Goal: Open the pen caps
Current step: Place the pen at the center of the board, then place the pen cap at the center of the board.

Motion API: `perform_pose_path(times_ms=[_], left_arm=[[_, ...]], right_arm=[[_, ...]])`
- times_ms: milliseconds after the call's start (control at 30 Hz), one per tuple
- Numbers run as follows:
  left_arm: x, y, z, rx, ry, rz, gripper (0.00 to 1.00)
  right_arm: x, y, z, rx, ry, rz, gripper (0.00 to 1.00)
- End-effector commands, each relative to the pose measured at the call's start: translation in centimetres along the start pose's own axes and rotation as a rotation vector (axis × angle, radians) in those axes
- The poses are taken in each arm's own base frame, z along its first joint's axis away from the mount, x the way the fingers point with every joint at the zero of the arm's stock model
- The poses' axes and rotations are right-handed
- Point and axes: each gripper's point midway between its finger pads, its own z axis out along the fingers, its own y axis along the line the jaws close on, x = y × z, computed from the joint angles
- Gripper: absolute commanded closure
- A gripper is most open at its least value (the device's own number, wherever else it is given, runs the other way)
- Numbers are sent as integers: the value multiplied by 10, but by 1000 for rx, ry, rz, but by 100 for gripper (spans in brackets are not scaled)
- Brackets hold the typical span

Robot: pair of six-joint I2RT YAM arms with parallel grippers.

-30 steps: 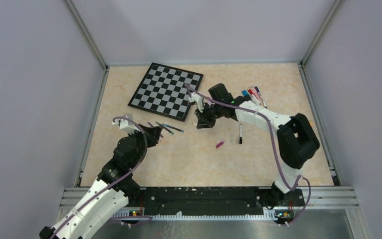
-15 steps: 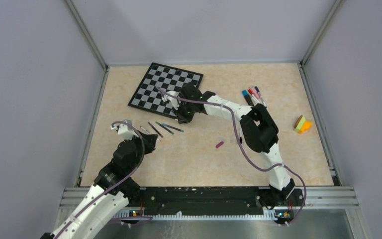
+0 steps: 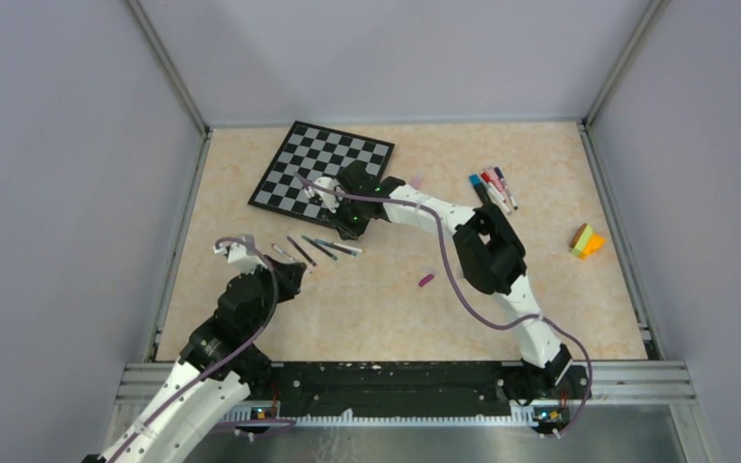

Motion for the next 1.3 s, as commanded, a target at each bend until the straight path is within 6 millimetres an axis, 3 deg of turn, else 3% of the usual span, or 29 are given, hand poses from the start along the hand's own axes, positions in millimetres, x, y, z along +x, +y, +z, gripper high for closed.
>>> perform_pose_path(times_ms=[0,233,333,467,600,767,967,1100,1267], left_arm=[[-4,-13,-5,56,4,-36,100],[4,-48,-9,245,55,-52,98],[7,-72,-11,382,71,-45,96],[19,-99,-16,525,155,-20,97],[39,-121,-12,610,301,-18,98],[58,-139,-3,646,428,-21,99],[85,-167,5,631,474,58,99],[113,-186,18,589,533,115,99],[141,-213,35,557,577,186,98]], right_arm=[[-26,-1,-15,39,-45,-6,73],[-43,15,-80,20,-111,-73,70],[-37,28,-115,9,-122,-151,69],[-3,43,-161,18,-111,-265,67],[43,46,-192,-8,-104,-262,66],[84,22,-238,-36,-220,-30,66],[135,2,-287,96,-401,183,60],[166,-11,-303,226,-479,297,54],[202,-44,-314,396,-468,469,53]])
